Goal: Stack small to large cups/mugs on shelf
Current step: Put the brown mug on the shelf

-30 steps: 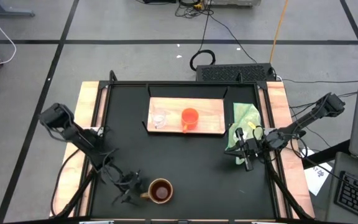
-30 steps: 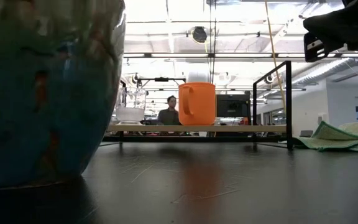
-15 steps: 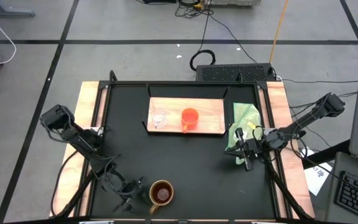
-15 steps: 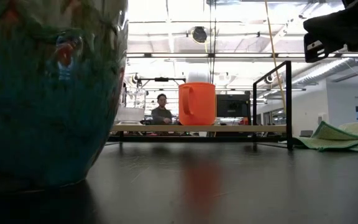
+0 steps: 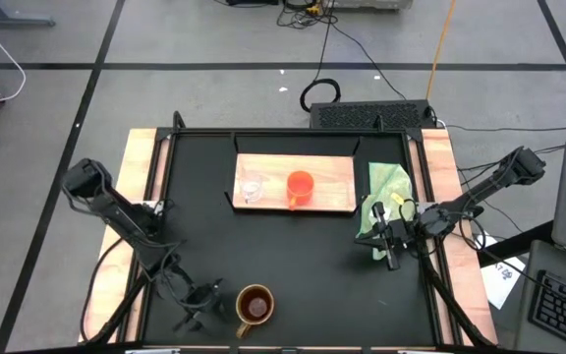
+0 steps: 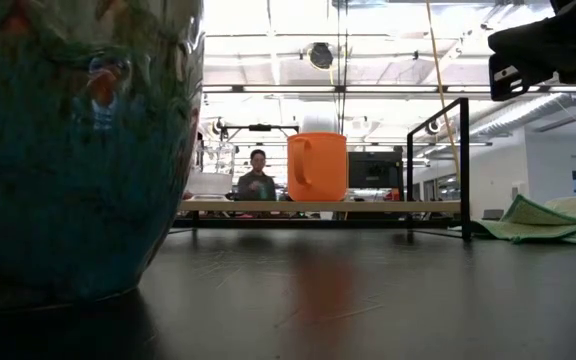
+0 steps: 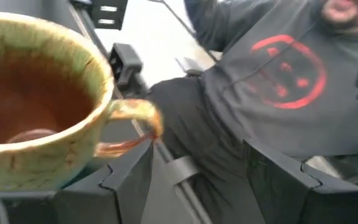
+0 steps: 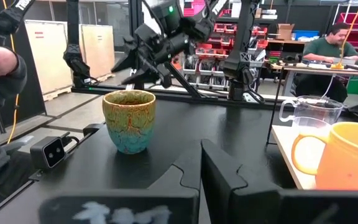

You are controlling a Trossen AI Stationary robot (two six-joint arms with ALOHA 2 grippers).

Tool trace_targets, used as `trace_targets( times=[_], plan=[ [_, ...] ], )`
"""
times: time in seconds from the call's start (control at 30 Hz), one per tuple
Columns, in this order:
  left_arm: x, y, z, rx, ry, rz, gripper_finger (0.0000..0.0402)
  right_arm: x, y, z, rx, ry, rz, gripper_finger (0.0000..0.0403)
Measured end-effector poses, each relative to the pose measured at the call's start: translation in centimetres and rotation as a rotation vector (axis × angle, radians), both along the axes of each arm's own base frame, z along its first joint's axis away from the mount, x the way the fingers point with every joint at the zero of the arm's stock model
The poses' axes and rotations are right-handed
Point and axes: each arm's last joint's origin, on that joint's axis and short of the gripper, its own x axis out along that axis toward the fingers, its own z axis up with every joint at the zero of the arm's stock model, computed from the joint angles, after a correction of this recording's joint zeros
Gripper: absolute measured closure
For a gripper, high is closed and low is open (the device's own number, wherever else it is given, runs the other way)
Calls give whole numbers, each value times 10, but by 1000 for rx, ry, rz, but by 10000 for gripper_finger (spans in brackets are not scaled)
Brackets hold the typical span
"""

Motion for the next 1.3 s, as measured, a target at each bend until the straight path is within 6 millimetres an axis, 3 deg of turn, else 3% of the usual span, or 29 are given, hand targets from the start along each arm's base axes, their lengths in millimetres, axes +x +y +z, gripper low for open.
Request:
trace_targets(
  times=[0.23, 0.4, 0.67, 0.83, 1.3],
  plan=[
    [-4, 9, 50, 84, -56, 21, 156, 0, 0, 0, -13, 1, 0, 403],
    [16, 38, 80, 194, 87, 200, 156, 0, 0, -1, -18, 3, 0, 403],
    [45, 79, 104, 220, 199, 239, 156, 0, 0, -4, -35, 38, 0, 403],
    [64, 93, 97, 238, 303, 254, 156, 0, 0, -6, -41, 55, 0, 403],
    [130, 91, 60, 442, 619, 202, 156, 0, 0, -7, -45, 57, 0, 403]
  ],
)
